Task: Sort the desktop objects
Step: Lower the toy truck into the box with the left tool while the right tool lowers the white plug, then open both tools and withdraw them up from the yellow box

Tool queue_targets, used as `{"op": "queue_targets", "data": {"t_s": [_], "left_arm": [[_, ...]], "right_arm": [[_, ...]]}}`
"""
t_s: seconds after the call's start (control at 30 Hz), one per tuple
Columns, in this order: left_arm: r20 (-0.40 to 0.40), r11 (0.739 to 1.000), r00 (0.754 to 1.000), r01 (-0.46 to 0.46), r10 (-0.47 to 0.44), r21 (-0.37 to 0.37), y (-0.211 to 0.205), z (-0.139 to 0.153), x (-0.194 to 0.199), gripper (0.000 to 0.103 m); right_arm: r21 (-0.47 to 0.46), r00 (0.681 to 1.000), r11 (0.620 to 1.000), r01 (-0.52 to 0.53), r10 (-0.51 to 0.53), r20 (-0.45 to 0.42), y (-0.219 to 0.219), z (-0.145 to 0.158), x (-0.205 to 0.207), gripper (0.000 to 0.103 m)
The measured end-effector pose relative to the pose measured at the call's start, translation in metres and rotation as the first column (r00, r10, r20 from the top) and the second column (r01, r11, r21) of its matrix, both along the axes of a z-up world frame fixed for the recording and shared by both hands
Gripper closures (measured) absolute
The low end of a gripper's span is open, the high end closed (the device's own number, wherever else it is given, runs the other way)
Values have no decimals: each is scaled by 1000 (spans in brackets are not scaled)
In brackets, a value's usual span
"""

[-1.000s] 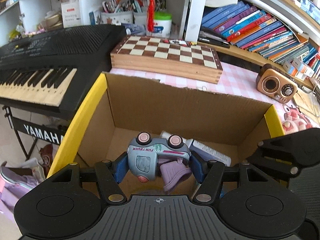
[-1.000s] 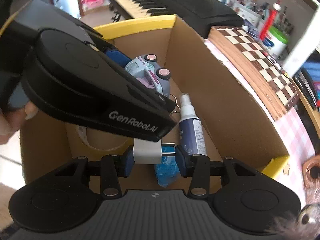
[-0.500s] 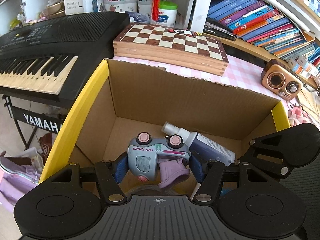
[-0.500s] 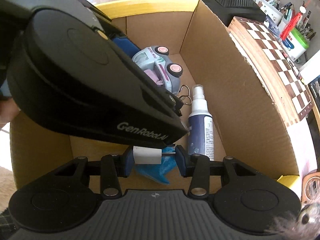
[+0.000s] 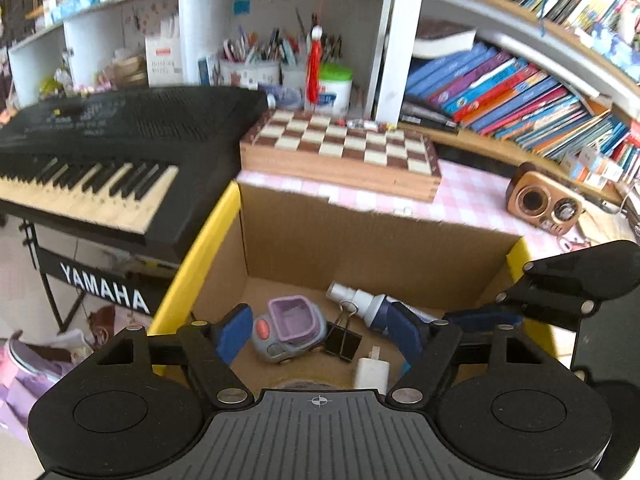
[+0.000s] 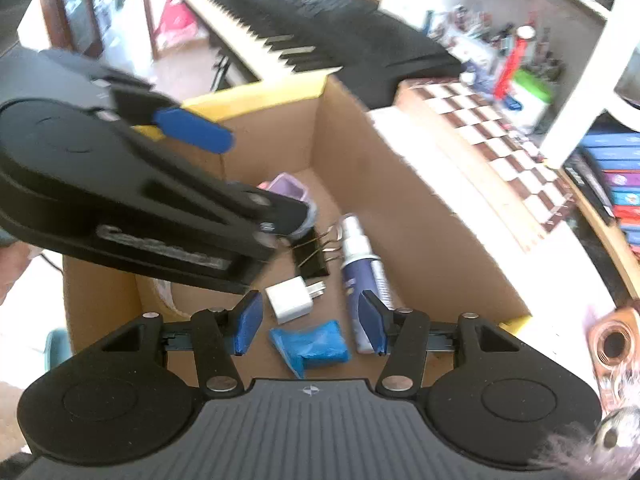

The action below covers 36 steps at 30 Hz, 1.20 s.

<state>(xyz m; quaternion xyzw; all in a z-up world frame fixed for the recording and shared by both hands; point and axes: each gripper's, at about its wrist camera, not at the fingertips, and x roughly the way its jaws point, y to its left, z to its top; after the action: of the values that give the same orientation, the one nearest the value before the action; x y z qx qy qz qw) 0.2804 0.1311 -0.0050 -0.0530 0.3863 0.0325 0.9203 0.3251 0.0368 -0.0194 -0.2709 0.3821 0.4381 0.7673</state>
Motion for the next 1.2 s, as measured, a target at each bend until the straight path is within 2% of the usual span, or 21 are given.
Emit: {"op": "queue_targets", "data": {"t_s": [0.23,0.4,0.6,0.7,0.87,1.2], "left_arm": [[107,1000,994,-12,10,21,-2,30,-33,20],[188,999,982,-24,15,47,-7,51,-61,15],[242,998,970,-30,15,58,-10,64,-96,12],[260,997,966,-32,14,64,-10,68,-114,12],[267,997,963,-41,23,63,-8,69,-145,11],[281,993,956,-106,90,45,1,65,-208,11]], "right_arm": [[92,991,991,97,-104,85,-24,23,-30,52],[174,969,966,192,-214,122,-46,38,-42,51],[254,923,919,301,-347,164,-70,50,-67,50],[306,890,881,360,-423,171,-84,55,-84,47],[373,832,813,447,-531,160,-103,60,-112,47],[427,769,739,521,-623,141,-123,57,-179,45]]}}
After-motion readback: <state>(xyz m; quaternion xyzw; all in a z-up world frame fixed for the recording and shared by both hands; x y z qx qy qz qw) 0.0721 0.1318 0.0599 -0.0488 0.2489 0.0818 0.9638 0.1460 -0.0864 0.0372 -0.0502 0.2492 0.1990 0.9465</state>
